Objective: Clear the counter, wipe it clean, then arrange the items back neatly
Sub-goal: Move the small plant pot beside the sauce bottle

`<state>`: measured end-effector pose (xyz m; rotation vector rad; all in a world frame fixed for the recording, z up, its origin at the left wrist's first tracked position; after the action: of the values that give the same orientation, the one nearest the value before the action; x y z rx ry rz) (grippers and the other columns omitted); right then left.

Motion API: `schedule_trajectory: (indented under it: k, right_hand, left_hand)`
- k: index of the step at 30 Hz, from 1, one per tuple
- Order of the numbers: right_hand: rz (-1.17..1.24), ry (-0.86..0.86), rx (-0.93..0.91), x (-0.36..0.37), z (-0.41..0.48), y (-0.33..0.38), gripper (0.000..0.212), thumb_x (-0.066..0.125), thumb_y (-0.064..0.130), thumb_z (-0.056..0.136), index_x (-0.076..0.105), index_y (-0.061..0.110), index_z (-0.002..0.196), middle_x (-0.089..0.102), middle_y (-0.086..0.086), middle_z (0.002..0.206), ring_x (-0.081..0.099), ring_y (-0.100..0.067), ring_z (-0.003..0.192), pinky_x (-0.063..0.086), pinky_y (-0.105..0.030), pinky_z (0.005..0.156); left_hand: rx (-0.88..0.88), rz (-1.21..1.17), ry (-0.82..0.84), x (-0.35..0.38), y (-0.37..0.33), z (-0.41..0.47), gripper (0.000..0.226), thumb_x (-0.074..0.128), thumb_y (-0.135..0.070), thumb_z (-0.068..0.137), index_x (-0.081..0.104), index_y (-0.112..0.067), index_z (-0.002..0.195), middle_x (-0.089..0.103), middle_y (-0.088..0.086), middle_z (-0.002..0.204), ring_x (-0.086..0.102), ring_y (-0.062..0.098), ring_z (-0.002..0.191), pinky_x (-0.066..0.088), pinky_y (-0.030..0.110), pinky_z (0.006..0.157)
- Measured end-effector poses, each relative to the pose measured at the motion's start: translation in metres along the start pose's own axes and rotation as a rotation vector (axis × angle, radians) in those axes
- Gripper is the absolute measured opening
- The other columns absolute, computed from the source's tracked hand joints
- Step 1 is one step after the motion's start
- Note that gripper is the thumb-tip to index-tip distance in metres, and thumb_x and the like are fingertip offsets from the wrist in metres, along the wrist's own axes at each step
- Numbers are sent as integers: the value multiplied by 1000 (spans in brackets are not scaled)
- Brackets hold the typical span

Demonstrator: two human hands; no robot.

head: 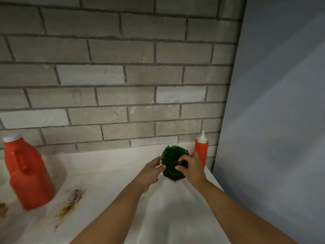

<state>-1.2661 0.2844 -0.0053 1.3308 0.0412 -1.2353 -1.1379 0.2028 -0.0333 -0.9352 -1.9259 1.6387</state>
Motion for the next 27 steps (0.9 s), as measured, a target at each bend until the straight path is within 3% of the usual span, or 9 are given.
schedule_trajectory:
  k: [5, 12, 18, 22, 27]
  right_hand:
    - [-29, 24, 40, 5, 6, -22, 24, 74, 13, 78, 67, 10, 101, 36, -2, 103, 42, -16, 95, 44, -26, 94]
    - [-14, 13, 53, 13, 8, -37, 24, 72, 13, 79, 67, 9, 102, 36, -3, 105, 41, -15, 95, 36, -17, 86]
    - [-43, 1, 63, 15, 10, -42, 23, 67, 13, 83, 65, 10, 106, 36, -3, 107, 41, -16, 97, 38, -21, 93]
    - [-61, 2, 85, 14, 12, -43, 25, 63, 15, 87, 62, 12, 112, 43, -12, 118, 48, -26, 109, 38, -20, 88]
    - [-102, -17, 92, 3, 5, -31, 39, 57, 19, 91, 48, 18, 129, 43, -11, 124, 50, -27, 111, 46, -33, 93]
  left_hand:
    - [-19, 37, -13, 2, 9, 14, 58, 54, -25, 93, 29, -25, 145, 30, 3, 151, 36, 23, 134, 36, 33, 100]
    - [-28, 30, -40, 0, 15, 17, 56, 55, -27, 92, 31, -24, 144, 32, 2, 150, 38, 22, 132, 37, 32, 98]
    - [-28, 30, -55, -6, 17, 15, 57, 57, -24, 91, 33, -24, 143, 35, 1, 148, 40, 22, 130, 37, 30, 94]
    - [-27, 39, -64, -10, 17, 12, 57, 58, -23, 91, 33, -24, 143, 36, 1, 147, 41, 22, 129, 38, 31, 96]
    - [-27, 43, -80, -14, 11, -1, 54, 58, -23, 90, 38, -24, 141, 42, 3, 142, 46, 22, 123, 39, 30, 91]
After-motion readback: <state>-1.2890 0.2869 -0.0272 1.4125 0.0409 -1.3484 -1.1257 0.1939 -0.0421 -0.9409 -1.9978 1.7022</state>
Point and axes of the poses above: each hand's wrist, its own z-axis towards the middle knuckle, its own x-axis out of the palm, y = z × x, the point moved 8 cm from there along z, towards the middle knuckle
